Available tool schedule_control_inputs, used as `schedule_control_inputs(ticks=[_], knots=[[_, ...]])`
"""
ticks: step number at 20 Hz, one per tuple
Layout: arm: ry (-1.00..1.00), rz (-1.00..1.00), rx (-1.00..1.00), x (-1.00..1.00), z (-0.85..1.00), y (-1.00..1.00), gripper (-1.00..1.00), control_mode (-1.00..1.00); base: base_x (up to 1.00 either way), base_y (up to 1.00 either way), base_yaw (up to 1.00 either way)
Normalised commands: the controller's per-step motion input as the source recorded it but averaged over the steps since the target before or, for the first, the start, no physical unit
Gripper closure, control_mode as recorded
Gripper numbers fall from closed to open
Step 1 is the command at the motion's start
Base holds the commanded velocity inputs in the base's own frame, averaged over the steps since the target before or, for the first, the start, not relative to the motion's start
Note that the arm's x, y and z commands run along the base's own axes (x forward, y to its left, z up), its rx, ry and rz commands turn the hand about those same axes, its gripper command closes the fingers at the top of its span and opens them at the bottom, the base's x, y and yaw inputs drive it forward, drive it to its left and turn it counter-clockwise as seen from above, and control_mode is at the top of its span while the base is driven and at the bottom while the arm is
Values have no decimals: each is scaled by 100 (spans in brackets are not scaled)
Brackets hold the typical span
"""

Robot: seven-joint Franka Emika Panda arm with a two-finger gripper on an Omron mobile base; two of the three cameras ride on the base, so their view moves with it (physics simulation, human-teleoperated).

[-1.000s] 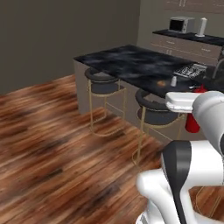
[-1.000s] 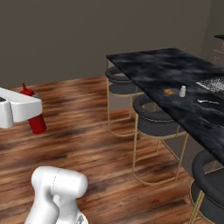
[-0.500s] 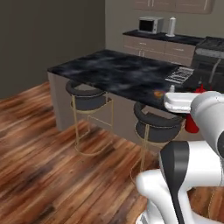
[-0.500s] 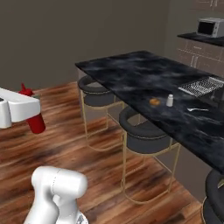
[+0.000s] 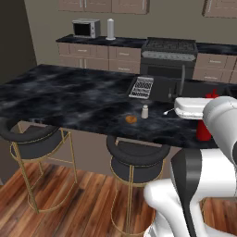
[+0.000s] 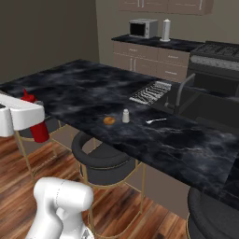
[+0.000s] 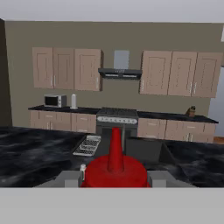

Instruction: Move the ketchup and shaker from the cabinet to the dining counter.

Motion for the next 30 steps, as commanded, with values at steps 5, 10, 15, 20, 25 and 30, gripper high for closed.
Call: schedule_control_inputs(ticks=[5,10,15,20,25,30], knots=[[0,0,0,0,0,0,100,100,96,-33,-52],[0,0,0,0,0,0,100,100,61,-63,-30],[0,17,14,60,-5,-52,100,-100,0,0,0],[0,56,13,98,-31,-48,100,-100,0,0,0],[0,62,7,100,-52,-32,100,-100,0,0,0],[0,53,1,100,-61,-10,100,-100,0,0,0]])
